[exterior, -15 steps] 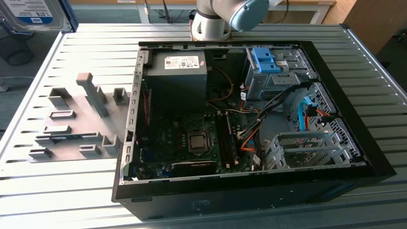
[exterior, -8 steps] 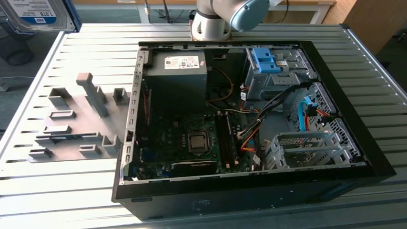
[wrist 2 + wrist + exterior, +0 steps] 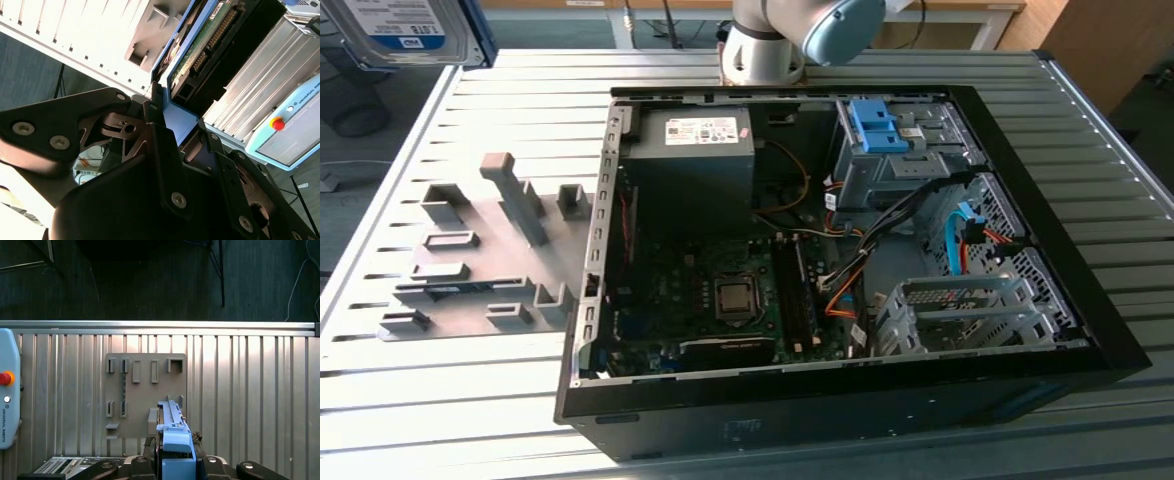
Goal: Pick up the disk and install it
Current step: 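Pick up the disk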
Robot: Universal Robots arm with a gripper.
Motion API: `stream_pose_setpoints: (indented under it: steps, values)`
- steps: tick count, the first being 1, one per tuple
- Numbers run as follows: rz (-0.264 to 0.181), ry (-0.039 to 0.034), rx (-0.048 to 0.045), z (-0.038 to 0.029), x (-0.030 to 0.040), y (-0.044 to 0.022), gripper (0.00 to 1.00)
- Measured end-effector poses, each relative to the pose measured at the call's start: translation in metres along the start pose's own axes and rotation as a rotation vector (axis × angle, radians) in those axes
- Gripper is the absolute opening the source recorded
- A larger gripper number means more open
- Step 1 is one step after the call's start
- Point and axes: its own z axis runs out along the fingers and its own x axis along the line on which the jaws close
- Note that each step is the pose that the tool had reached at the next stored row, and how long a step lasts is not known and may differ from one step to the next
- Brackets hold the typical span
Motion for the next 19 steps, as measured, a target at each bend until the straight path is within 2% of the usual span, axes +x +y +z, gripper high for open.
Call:
stream_pose_setpoints:
  steps: [19]
  values:
    - [0.000, 0.0000, 0.0000, -0.0001, -0.0001, -0.0105, 0.37]
